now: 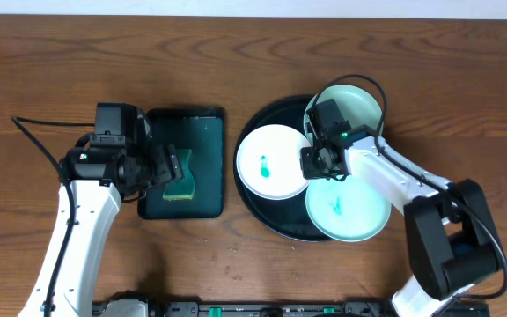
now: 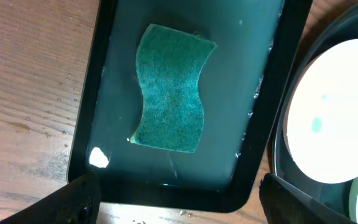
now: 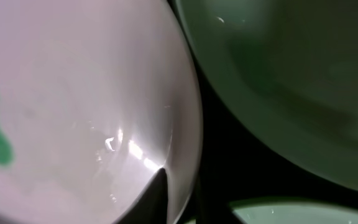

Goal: Clean dirty plates on tray and stack at the side

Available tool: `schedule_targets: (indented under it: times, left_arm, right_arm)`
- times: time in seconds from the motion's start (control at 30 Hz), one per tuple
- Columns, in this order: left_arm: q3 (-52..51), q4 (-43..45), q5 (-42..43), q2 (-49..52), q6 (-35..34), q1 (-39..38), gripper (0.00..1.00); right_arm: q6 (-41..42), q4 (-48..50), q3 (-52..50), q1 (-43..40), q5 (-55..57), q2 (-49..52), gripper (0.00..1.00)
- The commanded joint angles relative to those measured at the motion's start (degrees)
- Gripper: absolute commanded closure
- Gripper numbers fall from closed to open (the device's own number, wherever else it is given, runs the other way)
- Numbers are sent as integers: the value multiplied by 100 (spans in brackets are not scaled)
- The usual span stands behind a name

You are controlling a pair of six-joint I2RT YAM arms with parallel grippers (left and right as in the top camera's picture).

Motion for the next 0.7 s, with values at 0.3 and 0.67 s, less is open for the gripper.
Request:
schedule_targets:
  times: [0.3,0.67]
  left_arm:
    - [11,442,28,72,382,-24,27]
    - [-26,1021,133,1978,376,-122,45]
  right_arm:
    - [498,105,63,-26,22,236,99]
    - [496,-31,63,7,22,238,98]
